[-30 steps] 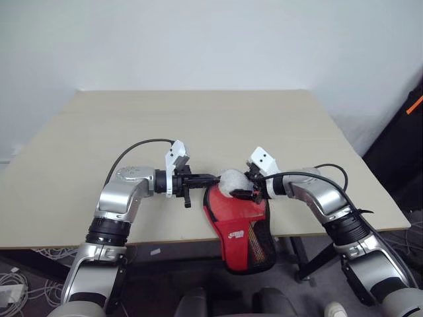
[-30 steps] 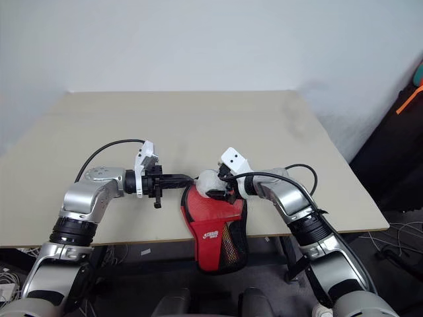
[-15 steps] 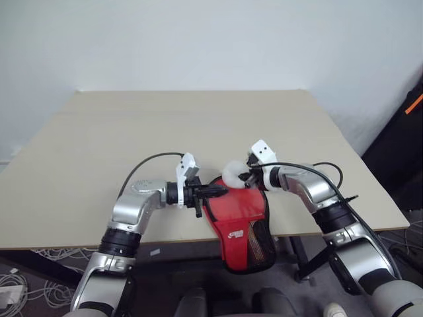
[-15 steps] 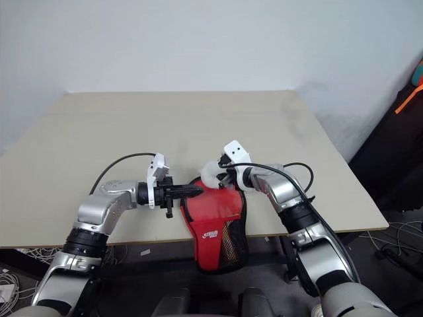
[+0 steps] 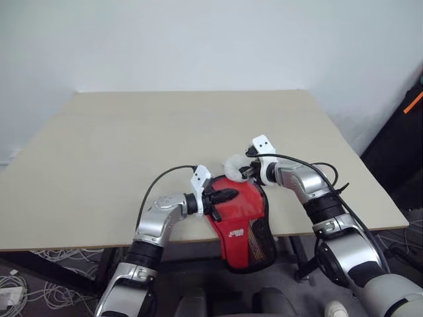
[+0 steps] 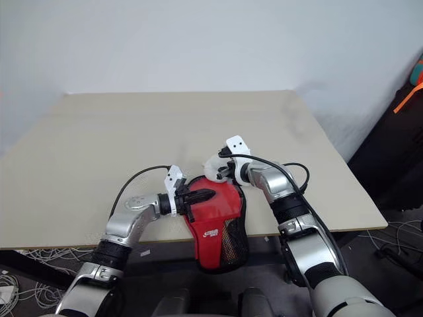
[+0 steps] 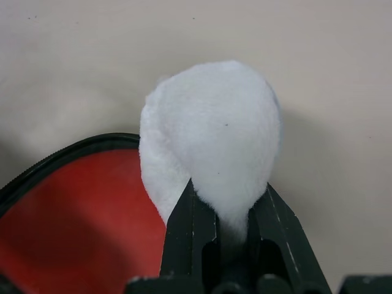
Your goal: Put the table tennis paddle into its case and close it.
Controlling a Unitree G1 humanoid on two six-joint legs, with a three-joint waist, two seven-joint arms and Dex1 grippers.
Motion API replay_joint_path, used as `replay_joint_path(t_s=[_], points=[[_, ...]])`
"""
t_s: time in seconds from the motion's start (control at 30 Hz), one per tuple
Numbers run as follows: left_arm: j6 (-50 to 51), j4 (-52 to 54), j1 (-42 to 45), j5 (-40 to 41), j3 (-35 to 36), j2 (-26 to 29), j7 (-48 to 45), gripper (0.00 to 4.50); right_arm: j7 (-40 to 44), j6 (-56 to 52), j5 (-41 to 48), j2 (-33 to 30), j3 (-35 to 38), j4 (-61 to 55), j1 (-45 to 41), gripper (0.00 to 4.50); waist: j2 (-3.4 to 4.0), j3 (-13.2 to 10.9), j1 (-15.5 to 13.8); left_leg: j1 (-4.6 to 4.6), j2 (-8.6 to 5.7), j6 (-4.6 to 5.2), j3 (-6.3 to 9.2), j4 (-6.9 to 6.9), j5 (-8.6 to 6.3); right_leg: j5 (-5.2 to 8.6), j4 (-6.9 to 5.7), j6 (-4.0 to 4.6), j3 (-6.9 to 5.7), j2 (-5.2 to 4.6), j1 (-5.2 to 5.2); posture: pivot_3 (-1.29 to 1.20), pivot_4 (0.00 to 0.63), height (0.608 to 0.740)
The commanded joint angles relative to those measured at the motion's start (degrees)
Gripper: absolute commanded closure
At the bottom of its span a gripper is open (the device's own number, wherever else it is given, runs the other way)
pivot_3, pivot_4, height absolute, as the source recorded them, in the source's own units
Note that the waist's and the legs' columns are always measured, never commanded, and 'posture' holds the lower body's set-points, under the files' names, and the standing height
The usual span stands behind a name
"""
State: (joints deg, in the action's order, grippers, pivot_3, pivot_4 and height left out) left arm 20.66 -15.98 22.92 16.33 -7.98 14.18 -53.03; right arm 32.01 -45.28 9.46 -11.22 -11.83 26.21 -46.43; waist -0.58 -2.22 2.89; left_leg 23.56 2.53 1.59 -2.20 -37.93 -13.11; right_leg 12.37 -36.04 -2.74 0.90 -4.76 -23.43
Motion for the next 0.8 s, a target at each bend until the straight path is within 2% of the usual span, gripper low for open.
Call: replay_joint_path(t_s=[0.03,0.4,0.6,0.8], points=[[-2.97,-0.6,0.27,-1.48,-0.95,-0.51,0.54,4.5,-0.35,-1.15,-0.44,0.3,0.25,-1.8,0.46,4.44,0.0,0.0,-0.01,0.0,0.0,0.0,0.0,0.0,0.0,0.0,0.0,0.0,0.0,0.0,0.0,0.0,0.0,0.74],[-4.14,-2.61,-0.82,-5.19,-5.18,0.81,-2.03,4.5,0.1,-1.65,-1.01,-2.49,2.83,-0.52,-1.47,4.44,0.09,0.06,-0.04,0.0,-0.01,0.0,-0.01,0.0,0.0,0.0,0.03,0.0,0.0,-0.01,0.03,0.0,0.0,0.74],[-2.87,-2.75,-0.49,-5.4,-6.4,1.18,-3.39,4.5,3.14,-0.02,-2.19,-7.73,2.02,0.64,-1.85,4.44,0.26,0.16,-0.05,0.0,-0.03,0.0,0.0,0.01,0.0,0.01,0.07,-0.01,0.0,-0.04,0.05,0.0,0.0,0.74],[-1.13,-2.78,0.0,-5.23,-7.08,1.8,-5.24,4.5,8.93,0.86,-2.65,-15.63,0.71,-2.55,-0.17,4.44,0.28,0.16,-0.34,0.0,-0.06,0.01,0.0,0.0,-0.01,0.02,0.14,-0.02,0.0,-0.06,0.09,0.0,0.0,0.74]])
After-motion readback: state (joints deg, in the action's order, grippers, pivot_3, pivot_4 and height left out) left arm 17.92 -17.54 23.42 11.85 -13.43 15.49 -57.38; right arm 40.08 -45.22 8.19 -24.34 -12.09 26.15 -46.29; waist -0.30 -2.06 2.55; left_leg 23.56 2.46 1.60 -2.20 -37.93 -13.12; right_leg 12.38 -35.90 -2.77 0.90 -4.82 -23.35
